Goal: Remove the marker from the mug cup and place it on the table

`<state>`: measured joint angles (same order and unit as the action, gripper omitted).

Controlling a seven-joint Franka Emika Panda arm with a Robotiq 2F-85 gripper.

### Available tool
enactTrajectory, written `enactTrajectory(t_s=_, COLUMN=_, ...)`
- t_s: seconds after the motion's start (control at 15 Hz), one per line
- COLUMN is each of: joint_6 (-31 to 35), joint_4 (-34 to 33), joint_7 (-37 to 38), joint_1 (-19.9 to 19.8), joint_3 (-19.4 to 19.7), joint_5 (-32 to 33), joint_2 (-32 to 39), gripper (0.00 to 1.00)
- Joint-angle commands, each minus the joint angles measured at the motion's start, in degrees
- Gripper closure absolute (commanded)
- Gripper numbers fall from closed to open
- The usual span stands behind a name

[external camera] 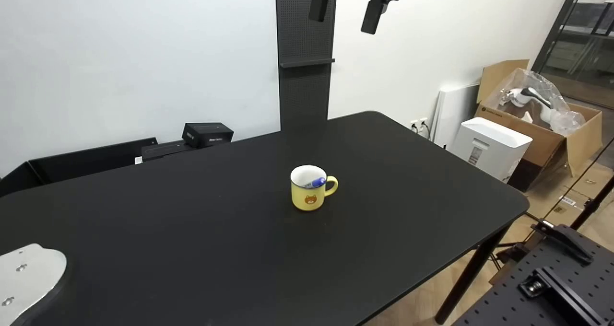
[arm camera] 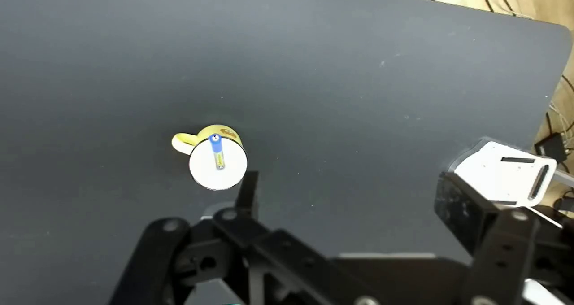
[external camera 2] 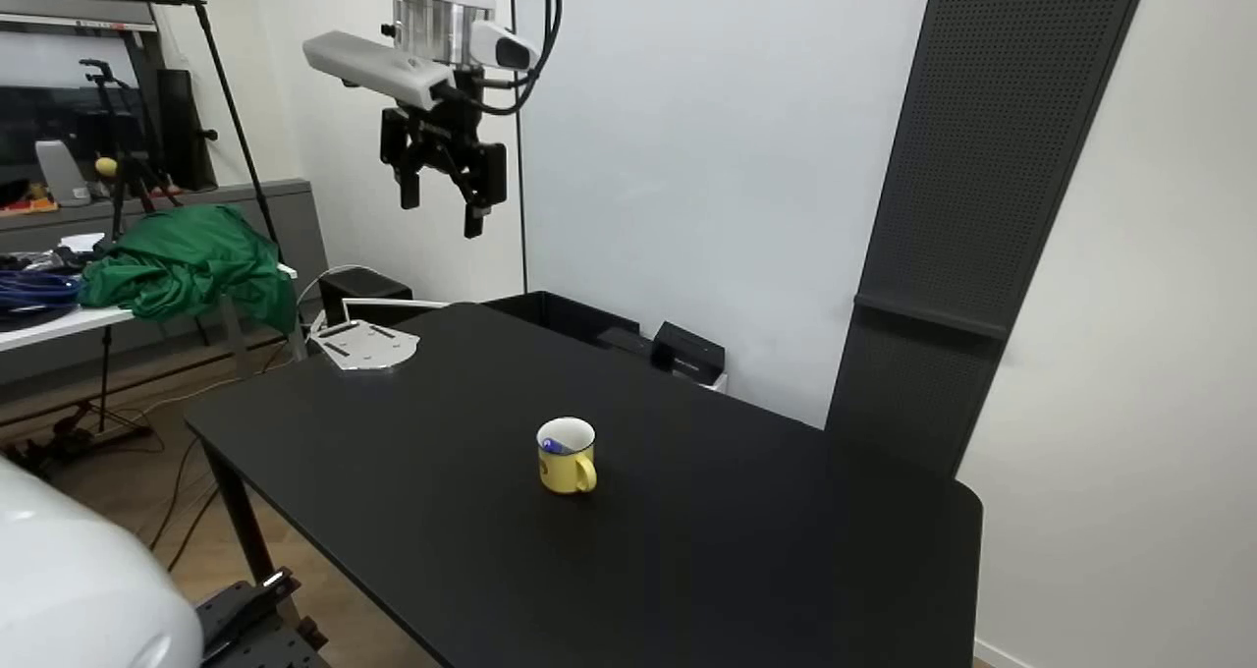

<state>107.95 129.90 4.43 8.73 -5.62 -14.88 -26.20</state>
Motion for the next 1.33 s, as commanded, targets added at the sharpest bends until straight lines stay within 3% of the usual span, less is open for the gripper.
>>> enactTrajectory(t_s=0.0, joint_6=-0.24, joint_4=-0.18, joint_7=-0.14, joint_1=-0.49, joint_3=-0.38, joint_5=-0.16, joint_2=0.02, gripper=0.00)
enactTrajectory(t_s=0.27, joint_6=1.16, joint_4=0.11, joint_7=0.44, joint_1=-0.92, joint_3=-0.82, joint_5=0.89, joint_2=0.30, gripper=0.00)
enactTrajectory(t_s=0.53, joint_6=11.00, joint_4=2.09, joint_7=-0.19, joint_1=-2.52, joint_3=-1.02, joint_5=4.44, joint_2=2.82, gripper=0.00)
enactTrajectory(t_s=0.8, joint_6=20.78, joint_4=3.18, joint_7=0.48, joint_1=-4.30, joint_3=-0.54, joint_5=8.53, joint_2=9.11, gripper=0.00)
enactTrajectory(t_s=1.27, joint_6=25.92, joint_4=2.19, joint_7=3.28, joint_1=-6.52, joint_3=-0.32, joint_5=16.52, joint_2=20.85, gripper=0.00)
